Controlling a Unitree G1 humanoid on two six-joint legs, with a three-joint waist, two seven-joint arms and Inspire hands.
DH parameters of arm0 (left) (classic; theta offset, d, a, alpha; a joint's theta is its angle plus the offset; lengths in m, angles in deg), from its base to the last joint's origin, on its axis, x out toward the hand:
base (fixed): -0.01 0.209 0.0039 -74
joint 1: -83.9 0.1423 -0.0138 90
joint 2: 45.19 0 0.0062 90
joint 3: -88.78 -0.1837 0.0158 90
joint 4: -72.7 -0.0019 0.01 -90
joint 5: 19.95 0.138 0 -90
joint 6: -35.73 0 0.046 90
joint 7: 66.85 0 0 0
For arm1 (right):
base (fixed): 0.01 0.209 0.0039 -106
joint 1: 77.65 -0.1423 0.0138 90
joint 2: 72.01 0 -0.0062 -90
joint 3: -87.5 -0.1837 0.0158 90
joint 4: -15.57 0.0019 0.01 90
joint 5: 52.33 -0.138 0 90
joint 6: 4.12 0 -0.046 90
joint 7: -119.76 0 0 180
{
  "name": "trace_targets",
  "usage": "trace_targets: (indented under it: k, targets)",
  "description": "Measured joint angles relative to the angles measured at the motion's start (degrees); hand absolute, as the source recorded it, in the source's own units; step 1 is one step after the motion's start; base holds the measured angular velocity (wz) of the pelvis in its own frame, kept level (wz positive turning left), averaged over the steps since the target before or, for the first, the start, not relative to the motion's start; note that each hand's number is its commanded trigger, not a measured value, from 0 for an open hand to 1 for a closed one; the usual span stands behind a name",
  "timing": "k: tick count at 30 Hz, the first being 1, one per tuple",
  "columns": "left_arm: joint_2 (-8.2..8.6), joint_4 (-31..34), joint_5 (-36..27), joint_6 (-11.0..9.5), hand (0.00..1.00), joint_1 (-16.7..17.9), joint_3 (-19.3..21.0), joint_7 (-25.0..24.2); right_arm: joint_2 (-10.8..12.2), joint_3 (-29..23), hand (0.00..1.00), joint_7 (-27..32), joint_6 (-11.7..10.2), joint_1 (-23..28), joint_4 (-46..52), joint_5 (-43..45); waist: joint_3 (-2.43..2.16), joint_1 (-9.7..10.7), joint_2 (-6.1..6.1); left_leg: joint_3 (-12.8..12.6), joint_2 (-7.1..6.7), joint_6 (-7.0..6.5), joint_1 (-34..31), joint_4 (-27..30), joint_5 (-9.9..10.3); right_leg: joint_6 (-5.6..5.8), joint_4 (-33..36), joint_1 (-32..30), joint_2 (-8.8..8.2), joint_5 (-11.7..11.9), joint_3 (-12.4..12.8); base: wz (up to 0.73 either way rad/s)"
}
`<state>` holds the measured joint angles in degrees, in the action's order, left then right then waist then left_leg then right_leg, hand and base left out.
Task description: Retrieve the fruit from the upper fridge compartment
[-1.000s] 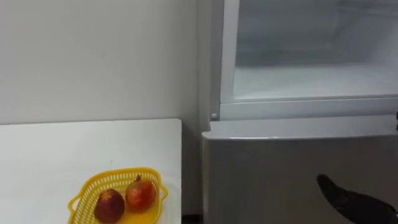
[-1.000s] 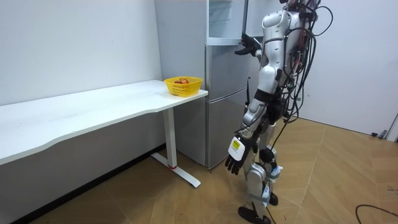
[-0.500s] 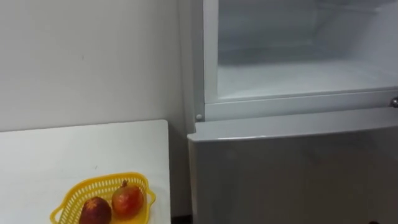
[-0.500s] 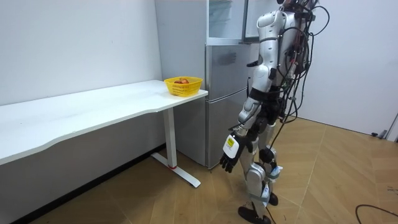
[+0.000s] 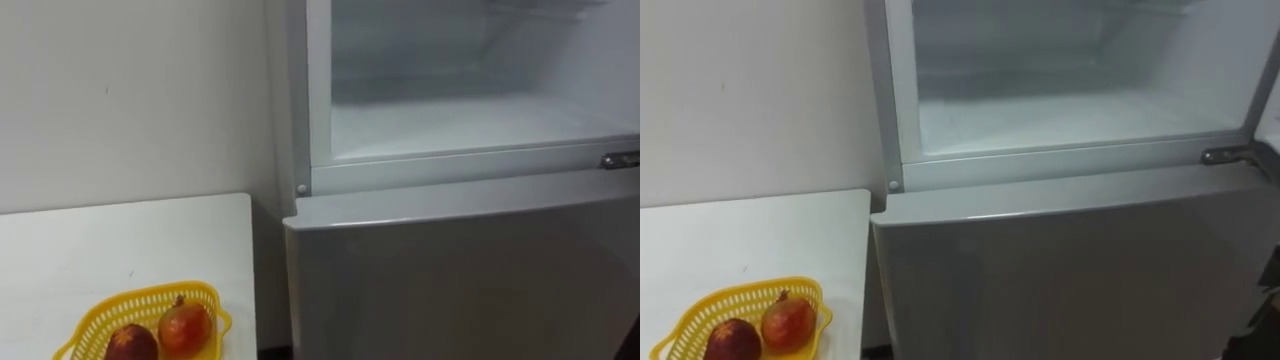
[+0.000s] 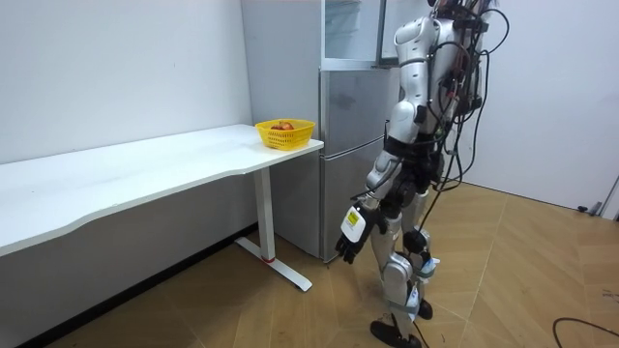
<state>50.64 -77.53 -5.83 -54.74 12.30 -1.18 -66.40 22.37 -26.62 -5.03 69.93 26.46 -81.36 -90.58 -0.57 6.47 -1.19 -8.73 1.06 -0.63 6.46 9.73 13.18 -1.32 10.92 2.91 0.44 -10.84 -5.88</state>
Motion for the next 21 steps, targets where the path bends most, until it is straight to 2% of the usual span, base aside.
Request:
trace_targets:
  k: [4,8,11,16,21]
  targets:
    - [-0.09,0.9,0.0,-0.2,0.0,0.1,1.5,-0.4,-1.9,-3.0,0.0,0.9,-0.9,-0.1,3.2,-9.2,0.01,0.6,-0.33,-0.4,-0.03,0.0,0.2,-0.3,0.0,0.03,-0.1,0.0,-0.03,0.0,0.0,-0.01]
    - [-0.17,1.4,-0.2,-0.7,0.0,0.2,4.0,-1.1,-3.6,-6.9,0.0,-0.6,-1.7,-1.9,7.2,-22.0,0.04,1.0,-0.88,-0.5,-0.03,0.0,0.1,-0.3,0.0,0.04,-0.2,-0.1,0.02,0.0,0.2,-0.01]
    - [-0.21,2.9,-0.9,-0.7,0.0,0.4,4.5,-1.3,-4.9,-8.1,0.0,-2.4,-1.9,-3.0,9.2,-27.8,0.07,1.2,-0.92,-0.8,-0.01,0.0,-0.1,-0.3,0.0,0.05,-0.1,-0.7,0.05,0.0,0.5,-0.06]
    - [-0.2,3.9,-0.9,-1.0,0.0,0.4,6.6,-2.5,-4.9,-10.8,0.0,-6.2,-1.9,-4.1,9.3,-31.5,0.05,1.1,-0.84,-0.9,-0.01,0.0,-0.9,-0.2,0.0,0.05,0.2,-1.6,0.07,0.0,0.6,-0.01]
    - [-0.25,4.7,-0.8,-1.0,0.0,1.7,7.2,-3.3,-4.9,-11.6,0.0,-8.9,-1.8,-4.1,10.5,-31.5,0.1,1.2,-0.89,-1.6,0.01,0.0,-1.0,-0.2,0.0,0.07,0.9,-2.0,0.07,-0.1,1.1,-0.07]
